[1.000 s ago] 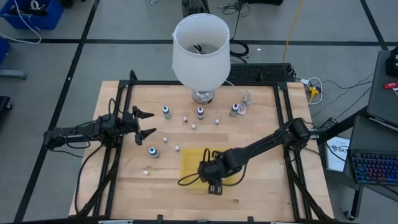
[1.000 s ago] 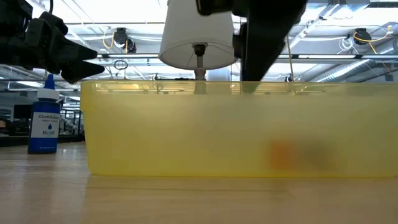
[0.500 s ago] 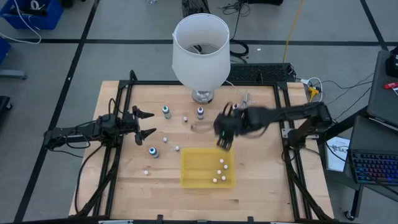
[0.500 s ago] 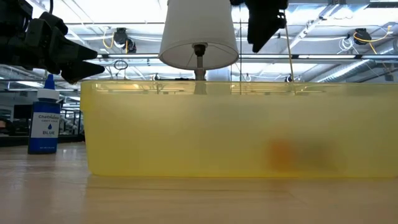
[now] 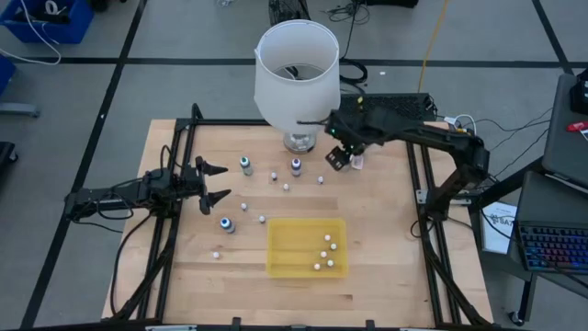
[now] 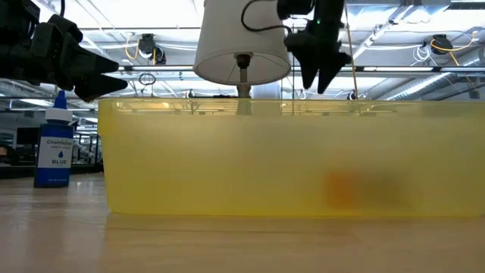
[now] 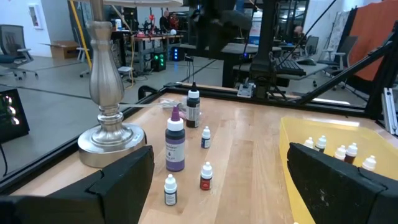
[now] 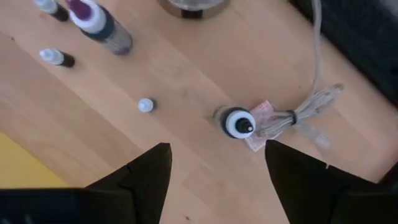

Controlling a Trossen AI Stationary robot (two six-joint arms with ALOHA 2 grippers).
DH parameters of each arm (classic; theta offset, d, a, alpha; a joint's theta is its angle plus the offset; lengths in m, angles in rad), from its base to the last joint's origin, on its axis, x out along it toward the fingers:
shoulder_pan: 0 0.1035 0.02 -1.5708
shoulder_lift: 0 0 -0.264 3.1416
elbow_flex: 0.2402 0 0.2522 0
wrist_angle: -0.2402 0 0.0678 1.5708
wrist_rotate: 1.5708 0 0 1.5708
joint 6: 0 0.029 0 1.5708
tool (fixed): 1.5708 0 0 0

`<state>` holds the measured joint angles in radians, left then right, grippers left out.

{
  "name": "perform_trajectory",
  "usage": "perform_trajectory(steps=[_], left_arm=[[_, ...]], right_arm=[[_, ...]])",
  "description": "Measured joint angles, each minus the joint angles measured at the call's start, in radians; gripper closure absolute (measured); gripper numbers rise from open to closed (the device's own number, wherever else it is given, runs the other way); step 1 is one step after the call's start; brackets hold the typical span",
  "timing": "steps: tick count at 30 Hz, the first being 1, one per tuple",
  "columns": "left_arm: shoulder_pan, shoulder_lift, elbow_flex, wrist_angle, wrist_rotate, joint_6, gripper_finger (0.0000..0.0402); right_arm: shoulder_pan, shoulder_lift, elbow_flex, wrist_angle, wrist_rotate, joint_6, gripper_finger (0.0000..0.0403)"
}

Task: Pick & Place food coloring
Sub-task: Put the large blue food coloring bottle into the transparent bin

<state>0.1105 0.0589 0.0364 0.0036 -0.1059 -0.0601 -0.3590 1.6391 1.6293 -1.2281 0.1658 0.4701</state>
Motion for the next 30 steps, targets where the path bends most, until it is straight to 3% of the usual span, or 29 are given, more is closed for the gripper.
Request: perform_trajectory(steps=[11, 30], left_arm=[[0.0, 0.0, 0.0, 0.0, 0.0, 0.0, 0.0036], [0.0, 0.0, 0.0, 0.0, 0.0, 0.0, 0.0036]], right_arm=[[-0.155, 0.003, -0.217, 0.176, -0.133, -0.069, 0.0156], [-0.166, 0.002, -0.462, 0.463, -0.172, -0.098, 0.0167]])
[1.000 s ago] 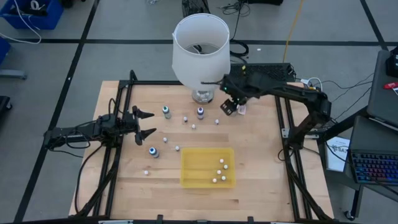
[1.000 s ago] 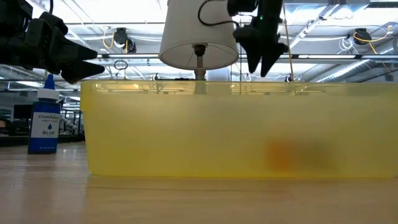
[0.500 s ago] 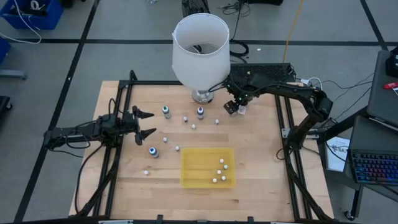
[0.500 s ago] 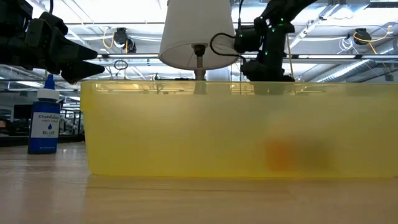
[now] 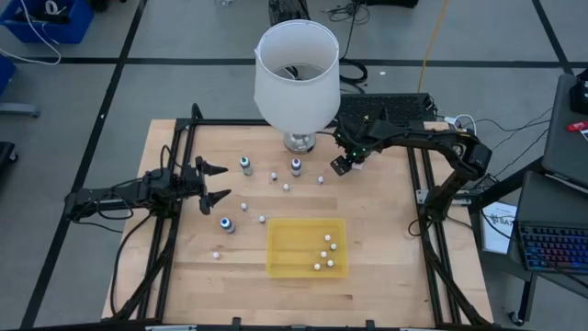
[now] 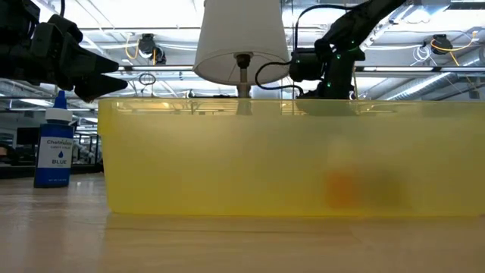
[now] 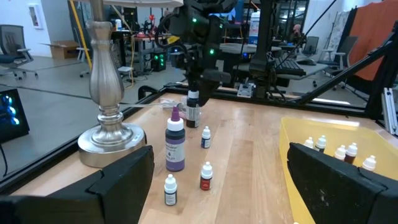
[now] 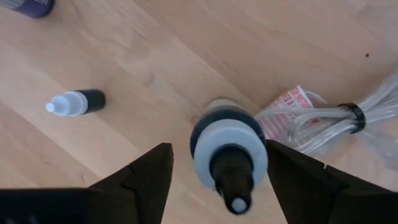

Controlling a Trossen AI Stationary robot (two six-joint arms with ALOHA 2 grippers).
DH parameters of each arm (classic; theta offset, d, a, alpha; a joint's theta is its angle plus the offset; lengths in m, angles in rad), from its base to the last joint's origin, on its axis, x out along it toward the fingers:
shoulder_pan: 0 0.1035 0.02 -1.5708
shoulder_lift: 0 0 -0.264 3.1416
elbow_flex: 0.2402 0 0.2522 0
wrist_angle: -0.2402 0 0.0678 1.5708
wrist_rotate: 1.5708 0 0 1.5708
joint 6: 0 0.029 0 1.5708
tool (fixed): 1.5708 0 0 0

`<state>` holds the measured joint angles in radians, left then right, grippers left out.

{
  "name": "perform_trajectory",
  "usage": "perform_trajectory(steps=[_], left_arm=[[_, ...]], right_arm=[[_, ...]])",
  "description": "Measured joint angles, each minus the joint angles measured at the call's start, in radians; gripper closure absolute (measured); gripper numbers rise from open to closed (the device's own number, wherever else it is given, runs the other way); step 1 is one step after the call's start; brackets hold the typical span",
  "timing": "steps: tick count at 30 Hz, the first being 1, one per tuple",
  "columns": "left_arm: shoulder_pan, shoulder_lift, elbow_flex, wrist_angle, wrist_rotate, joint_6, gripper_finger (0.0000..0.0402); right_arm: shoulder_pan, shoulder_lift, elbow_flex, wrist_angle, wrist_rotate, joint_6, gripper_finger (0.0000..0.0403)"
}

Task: Pick & Place food coloring
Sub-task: Put the large blue food coloring bottle into the transparent bin

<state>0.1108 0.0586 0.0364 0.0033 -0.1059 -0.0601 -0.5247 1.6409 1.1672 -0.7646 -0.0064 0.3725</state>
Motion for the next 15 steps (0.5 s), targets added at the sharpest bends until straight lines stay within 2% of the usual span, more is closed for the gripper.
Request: perform_trajectory(steps=[9, 15], left_arm=[[0.0, 0.0, 0.0, 0.0, 0.0, 0.0, 0.0037], [0.0, 0.0, 0.0, 0.0, 0.0, 0.0, 0.0037]], right_arm=[[0.0, 0.0, -0.003, 0.042, 0.003, 0.0, 0.0199], [0.0, 0.0, -0.003, 0.039, 0.018, 0.0, 0.0253]])
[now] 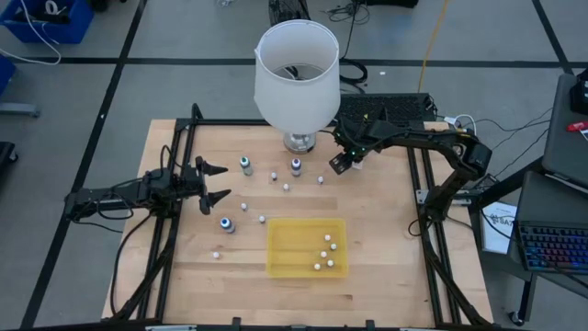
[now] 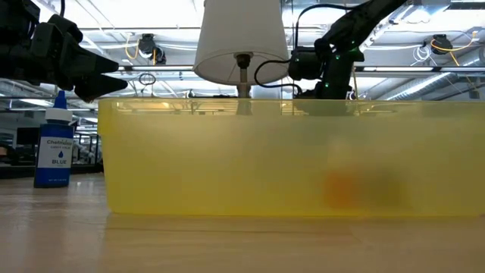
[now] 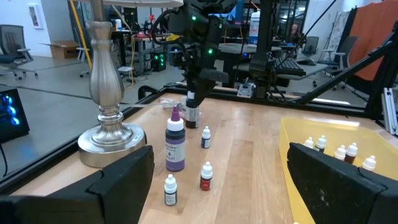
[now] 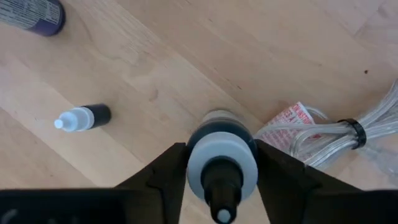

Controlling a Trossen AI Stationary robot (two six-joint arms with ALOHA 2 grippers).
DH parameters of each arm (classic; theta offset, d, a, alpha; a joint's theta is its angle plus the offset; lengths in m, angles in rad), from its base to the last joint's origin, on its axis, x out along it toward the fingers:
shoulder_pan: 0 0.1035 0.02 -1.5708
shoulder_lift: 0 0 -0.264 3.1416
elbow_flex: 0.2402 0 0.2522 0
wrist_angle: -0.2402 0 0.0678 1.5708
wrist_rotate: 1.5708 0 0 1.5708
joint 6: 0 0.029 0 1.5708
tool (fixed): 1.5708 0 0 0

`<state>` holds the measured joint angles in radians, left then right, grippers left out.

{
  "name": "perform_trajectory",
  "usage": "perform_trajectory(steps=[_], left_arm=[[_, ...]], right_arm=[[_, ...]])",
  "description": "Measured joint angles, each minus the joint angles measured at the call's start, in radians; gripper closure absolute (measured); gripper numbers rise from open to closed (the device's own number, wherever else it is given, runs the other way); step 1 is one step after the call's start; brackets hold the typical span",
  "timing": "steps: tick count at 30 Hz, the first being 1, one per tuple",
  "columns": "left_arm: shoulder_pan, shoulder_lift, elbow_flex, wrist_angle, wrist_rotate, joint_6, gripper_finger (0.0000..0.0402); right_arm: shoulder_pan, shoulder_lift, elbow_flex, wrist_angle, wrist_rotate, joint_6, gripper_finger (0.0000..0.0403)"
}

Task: Pick & Place food coloring
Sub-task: Put the large blue food coloring bottle into the transparent bin

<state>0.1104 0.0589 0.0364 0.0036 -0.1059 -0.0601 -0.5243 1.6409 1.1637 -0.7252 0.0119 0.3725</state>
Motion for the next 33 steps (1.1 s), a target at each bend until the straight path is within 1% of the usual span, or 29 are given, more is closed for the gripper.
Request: perform_trajectory(steps=[2, 7, 11, 14, 19, 26, 30, 33], left_arm=[[0.0, 0.0, 0.0, 0.0, 0.0, 0.0, 0.0036], [0.0, 0.0, 0.0, 0.0, 0.0, 0.0, 0.0036], [0.0, 0.0, 0.0, 0.0, 0.0, 0.0, 0.0036], [0.0, 0.0, 0.0, 0.0, 0.0, 0.0, 0.0036], [0.0, 0.0, 0.0, 0.0, 0.0, 0.0, 0.0036], [0.0, 0.0, 0.0, -0.001, 0.0, 0.0, 0.0036], [0.0, 0.0, 0.0, 0.0, 0.0, 0.0, 0.0036], [0.0, 0.0, 0.0, 0.0, 0.0, 0.0, 0.0036]], right_arm=[[0.002, 0.0, 0.0, -0.001, 0.042, -0.009, 0.0267], [0.039, -0.004, -0.029, 0.049, 0.126, -0.038, 0.0267], [0.117, -0.01, -0.036, 0.064, 0.186, -0.058, 0.0267], [0.195, -0.034, -0.033, 0.056, 0.192, -0.058, 0.0267], [0.331, -0.14, -0.027, 0.062, 0.197, 0.003, 0.0267], [0.538, -0.304, -0.027, 0.064, 0.251, 0.14, 0.0267], [0.657, -0.361, -0.027, 0.066, 0.263, 0.234, 0.0267], [0.731, -0.372, -0.027, 0.066, 0.277, 0.305, 0.0267]])
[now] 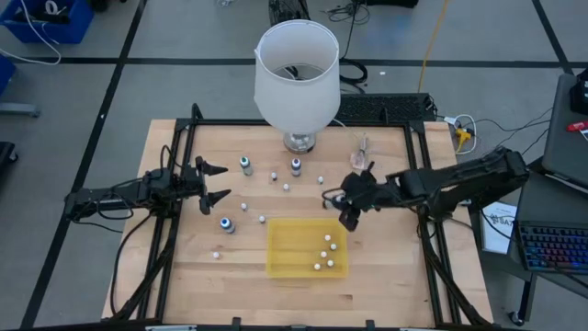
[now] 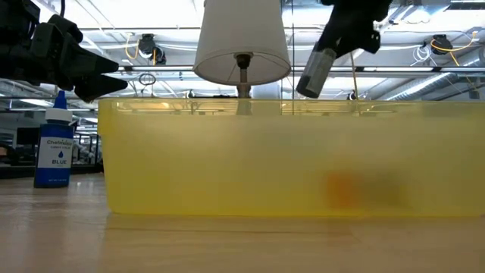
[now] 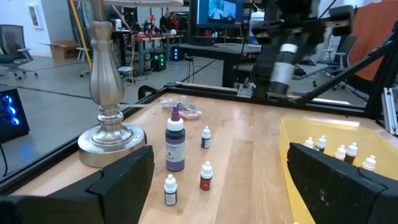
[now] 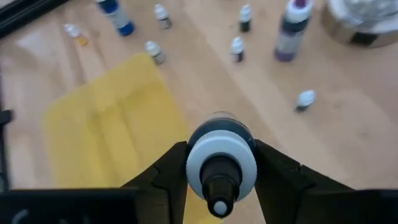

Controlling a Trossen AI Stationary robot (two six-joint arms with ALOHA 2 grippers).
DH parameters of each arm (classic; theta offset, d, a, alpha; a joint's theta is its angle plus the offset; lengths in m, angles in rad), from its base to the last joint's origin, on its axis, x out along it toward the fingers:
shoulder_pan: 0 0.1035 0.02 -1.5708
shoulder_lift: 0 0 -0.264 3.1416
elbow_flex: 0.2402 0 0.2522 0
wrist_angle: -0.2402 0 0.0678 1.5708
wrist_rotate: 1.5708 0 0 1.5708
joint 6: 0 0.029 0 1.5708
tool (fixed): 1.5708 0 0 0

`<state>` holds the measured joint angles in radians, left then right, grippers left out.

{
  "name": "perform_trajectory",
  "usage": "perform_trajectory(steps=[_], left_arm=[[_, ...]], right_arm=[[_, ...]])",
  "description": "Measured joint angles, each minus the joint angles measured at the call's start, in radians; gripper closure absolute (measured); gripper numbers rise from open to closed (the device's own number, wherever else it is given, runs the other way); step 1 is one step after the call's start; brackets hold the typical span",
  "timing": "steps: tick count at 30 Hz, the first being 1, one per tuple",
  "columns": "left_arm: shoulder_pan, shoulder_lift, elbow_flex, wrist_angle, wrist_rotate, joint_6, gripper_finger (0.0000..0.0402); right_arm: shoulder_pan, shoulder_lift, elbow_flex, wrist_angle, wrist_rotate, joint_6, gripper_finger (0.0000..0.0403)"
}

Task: Pick & Place food coloring
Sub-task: Put the large blue food coloring bottle into the transparent bin

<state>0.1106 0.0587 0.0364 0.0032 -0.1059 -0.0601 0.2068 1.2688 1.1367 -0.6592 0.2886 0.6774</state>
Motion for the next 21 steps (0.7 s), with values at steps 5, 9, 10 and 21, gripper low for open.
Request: perform_trajectory(steps=[5, 9, 10, 21], left_arm=[[0.0, 0.0, 0.0, 0.0, 0.0, 0.0, 0.0036], [0.0, 0.0, 0.0, 0.0, 0.0, 0.0, 0.0036], [0.0, 0.0, 0.0, 0.0, 0.0, 0.0, 0.0037], [0.0, 0.0, 0.0, 0.0, 0.0, 0.0, 0.0036]], right_arm=[[0.074, 0.038, 0.041, -0.04, 0.003, 0.072, 0.0267], [0.104, 0.095, 0.079, -0.103, -0.004, 0.112, 0.0267], [0.107, 0.109, 0.088, -0.124, -0.009, 0.128, 0.0267], [0.097, 0.248, 0.096, -0.169, -0.168, 0.175, 0.0267]])
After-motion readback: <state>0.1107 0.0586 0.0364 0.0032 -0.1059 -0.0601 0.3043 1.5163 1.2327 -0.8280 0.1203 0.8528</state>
